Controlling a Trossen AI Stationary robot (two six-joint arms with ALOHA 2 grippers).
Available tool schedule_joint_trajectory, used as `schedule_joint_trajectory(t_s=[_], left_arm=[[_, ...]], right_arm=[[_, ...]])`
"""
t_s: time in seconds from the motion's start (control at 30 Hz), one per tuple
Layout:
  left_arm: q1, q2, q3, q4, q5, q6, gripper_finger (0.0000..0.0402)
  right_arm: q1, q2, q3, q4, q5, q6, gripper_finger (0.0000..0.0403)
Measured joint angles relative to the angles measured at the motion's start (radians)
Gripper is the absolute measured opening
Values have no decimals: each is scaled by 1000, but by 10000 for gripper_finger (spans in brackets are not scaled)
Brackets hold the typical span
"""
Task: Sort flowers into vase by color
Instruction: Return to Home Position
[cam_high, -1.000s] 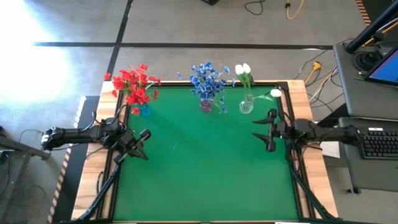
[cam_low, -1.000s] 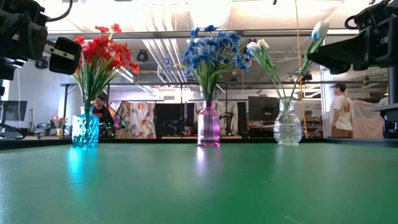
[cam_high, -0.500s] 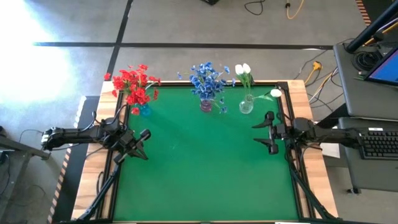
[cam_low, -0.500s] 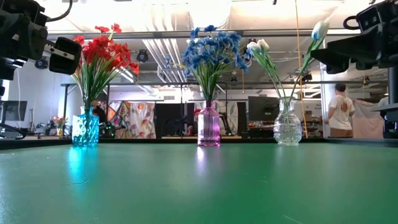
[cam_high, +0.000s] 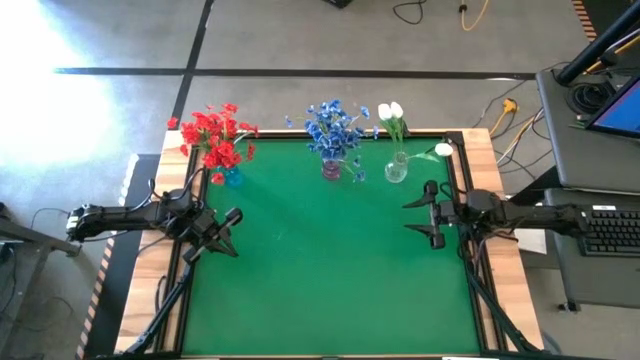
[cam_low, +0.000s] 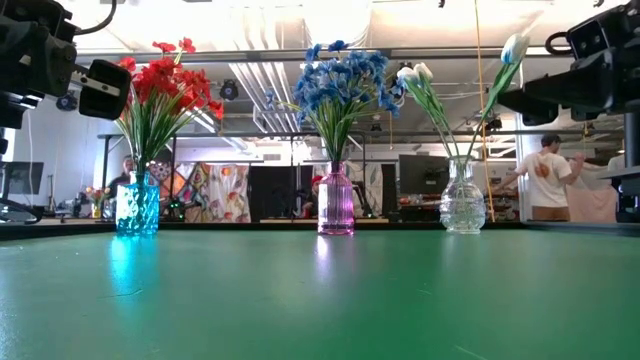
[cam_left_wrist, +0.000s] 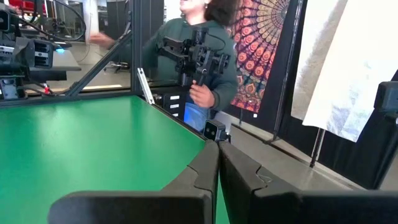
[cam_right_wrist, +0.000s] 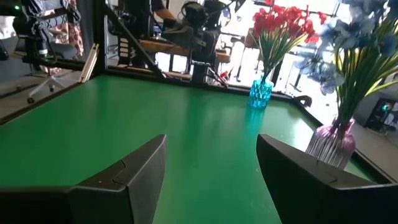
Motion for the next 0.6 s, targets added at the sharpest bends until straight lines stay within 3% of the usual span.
schedule_joint_trajectory(t_s=[0.6], left_arm=[[0,0,0,0,0,0,0]], right_arm=[[0,17,0,6,1,11,240]])
